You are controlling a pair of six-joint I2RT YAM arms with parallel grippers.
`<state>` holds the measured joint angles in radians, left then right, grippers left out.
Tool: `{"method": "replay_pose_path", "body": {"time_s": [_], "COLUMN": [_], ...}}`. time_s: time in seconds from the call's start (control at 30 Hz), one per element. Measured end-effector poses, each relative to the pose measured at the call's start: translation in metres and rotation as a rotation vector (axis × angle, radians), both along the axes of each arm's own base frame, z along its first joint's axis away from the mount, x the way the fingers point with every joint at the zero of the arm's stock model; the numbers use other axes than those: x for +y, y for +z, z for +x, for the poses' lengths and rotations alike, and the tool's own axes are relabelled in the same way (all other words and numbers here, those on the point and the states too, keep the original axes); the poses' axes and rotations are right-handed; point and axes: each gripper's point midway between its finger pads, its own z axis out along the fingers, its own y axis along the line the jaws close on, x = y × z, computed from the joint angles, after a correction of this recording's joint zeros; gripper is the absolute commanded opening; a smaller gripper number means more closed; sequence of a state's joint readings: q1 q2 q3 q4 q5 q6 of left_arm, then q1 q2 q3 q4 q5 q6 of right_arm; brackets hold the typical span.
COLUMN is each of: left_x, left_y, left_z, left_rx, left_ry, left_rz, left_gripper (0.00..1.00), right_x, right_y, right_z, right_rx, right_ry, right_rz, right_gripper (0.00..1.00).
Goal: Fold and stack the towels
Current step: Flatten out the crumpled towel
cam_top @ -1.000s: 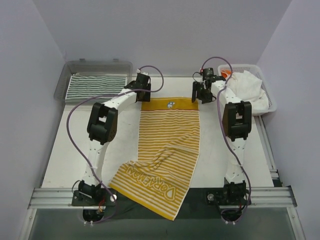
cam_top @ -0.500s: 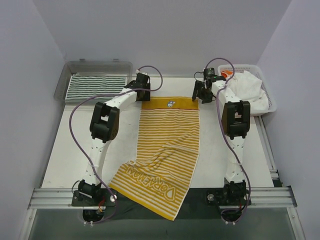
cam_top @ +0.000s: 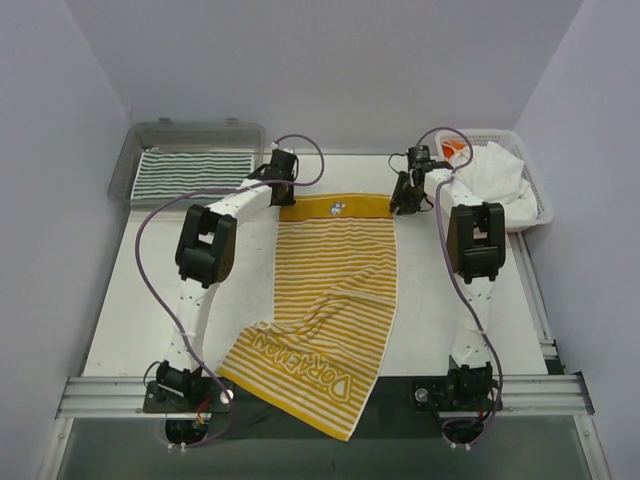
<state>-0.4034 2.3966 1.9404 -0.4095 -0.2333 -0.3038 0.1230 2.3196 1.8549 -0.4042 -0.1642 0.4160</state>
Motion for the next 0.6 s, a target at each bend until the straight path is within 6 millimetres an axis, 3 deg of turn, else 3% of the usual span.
{"method": "replay_pose_path", "body": {"time_s": [0.13,0.37,0.6], "left_x": [0.003,0.008,0.012], "left_y": [0.0,-0.002,-0.003], "left_z": [-0.015,-0.053,-0.079], "left_rx": [0.02,0.066,0.095], "left_ry": [-0.006,-0.014,-0.004], "left_rz": [0.008,0.02,0.018], "left_gripper": [0.35,0.36,0.36], "right_x": [0.006,0.023,0.022], "right_y": [-0.003,-0.004,-0.007], "right_z": [-0.028,-0.09,-0.159], "right_rx": [0.026,0.084,0.153], "right_ry": [0.013,0.062,0.064], "right_rz": [-0.037,-0.083,-0.102], "right_gripper": [0.16,0.17,0.19]}}
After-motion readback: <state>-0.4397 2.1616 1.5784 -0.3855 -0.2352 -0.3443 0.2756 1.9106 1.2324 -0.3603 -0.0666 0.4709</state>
